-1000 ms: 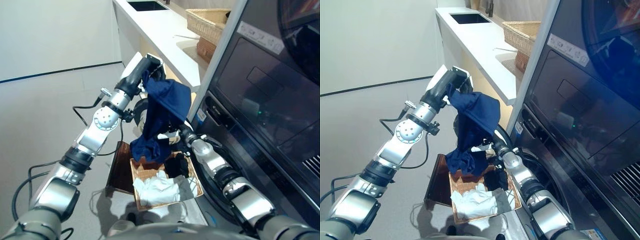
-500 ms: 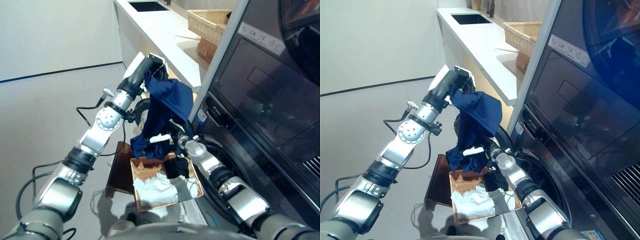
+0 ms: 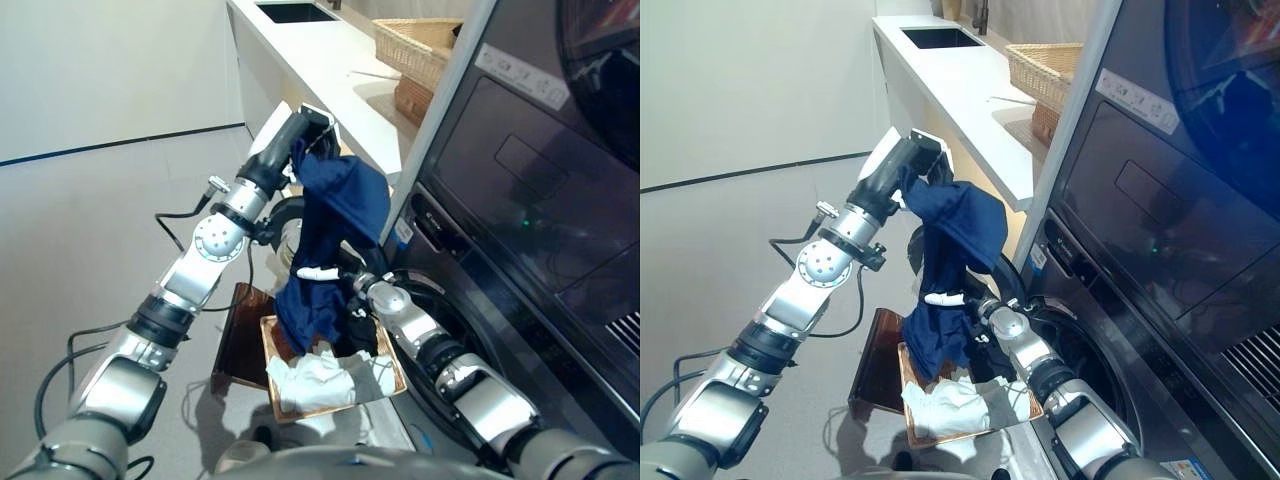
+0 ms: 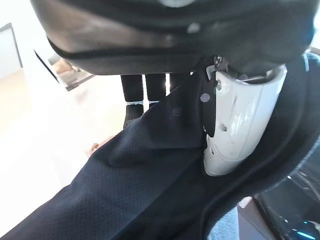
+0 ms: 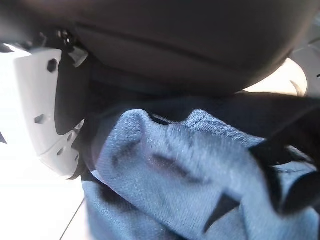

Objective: Pick up the clothes and place them into the washing machine

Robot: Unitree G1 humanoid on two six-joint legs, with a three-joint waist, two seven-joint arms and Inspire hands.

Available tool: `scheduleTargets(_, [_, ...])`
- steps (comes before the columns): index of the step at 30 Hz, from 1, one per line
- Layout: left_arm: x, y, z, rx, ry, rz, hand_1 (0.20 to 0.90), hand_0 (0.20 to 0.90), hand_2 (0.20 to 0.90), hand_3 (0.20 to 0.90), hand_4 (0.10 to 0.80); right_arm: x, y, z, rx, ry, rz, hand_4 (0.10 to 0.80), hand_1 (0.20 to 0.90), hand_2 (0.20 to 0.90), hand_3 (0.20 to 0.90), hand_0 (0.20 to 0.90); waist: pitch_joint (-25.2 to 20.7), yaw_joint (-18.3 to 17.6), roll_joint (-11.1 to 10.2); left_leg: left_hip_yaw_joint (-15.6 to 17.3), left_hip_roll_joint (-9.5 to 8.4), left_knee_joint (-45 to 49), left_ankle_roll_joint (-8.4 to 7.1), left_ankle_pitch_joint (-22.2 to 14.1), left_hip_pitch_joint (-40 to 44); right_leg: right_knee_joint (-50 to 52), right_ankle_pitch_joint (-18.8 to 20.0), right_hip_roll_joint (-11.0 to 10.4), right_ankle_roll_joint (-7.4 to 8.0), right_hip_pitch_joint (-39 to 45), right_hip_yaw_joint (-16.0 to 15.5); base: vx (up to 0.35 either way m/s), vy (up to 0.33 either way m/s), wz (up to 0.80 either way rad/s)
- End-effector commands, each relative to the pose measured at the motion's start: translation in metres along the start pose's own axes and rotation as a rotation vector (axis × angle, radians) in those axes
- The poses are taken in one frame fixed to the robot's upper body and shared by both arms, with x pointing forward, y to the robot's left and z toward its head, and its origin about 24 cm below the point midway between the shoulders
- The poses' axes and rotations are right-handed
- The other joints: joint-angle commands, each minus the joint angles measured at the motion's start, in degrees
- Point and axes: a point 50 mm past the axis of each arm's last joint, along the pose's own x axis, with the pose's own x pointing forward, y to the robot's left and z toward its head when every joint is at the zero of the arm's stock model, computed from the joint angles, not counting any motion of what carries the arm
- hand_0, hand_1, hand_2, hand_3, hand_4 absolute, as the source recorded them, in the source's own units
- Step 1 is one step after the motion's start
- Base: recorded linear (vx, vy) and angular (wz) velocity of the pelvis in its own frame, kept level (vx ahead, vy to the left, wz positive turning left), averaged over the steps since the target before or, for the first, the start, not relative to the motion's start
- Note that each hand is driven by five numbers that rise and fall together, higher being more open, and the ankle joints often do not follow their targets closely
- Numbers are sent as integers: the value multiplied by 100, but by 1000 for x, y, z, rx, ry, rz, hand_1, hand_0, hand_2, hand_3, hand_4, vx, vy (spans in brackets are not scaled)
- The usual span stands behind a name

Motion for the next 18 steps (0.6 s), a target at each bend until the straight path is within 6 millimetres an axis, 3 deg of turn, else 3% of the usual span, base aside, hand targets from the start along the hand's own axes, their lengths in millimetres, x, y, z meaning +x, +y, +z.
scheduleTargets(1, [42,13,71,-8,-339,46,200,200,200,200,300,12,-10,78,-17,-287,-33,300,200,200,200,200,-472,268,115,128,-78,-42,-295,-279,166,381,-202,123,54,52,38,0,0,0])
scheduleTargets(7, [41,15,70,4,-331,56,200,200,200,200,300,11,-15,75,-40,-275,-58,300,200,200,200,200,-475,275,117,123,-86,-42,-283,-282,169,384,-196,118,55,50,31,0,0,0])
scheduleTargets(8, [41,15,69,4,-331,62,365,365,365,365,418,11,-16,74,-41,-271,-69,300,200,200,200,200,-473,277,119,125,-86,-42,-283,-281,168,384,-196,116,58,52,28,0,0,0])
scheduleTargets(9, [41,15,69,6,-330,66,411,411,411,411,451,11,-17,73,-42,-267,-78,300,200,200,200,200,-475,280,119,122,-87,-42,-282,-282,168,382,-197,116,57,53,26,0,0,0])
scheduleTargets(10, [41,17,69,10,-329,73,543,543,543,543,545,10,-19,73,-42,-270,-85,300,200,200,200,200,-471,281,118,123,-85,-42,-284,-281,167,383,-198,116,57,53,25,0,0,0])
scheduleTargets(11, [40,18,68,13,-327,77,900,900,900,900,800,10,-21,73,-41,-269,-96,300,200,200,200,200,-468,280,120,123,-85,-42,-284,-282,168,384,-196,113,59,52,25,0,0,0])
scheduleTargets(18, [21,27,68,-43,-355,91,900,900,900,900,800,5,-40,67,-25,-252,-179,300,200,200,200,200,-449,346,110,104,-93,-42,-284,-281,155,376,-188,116,52,46,21,0,0,0])
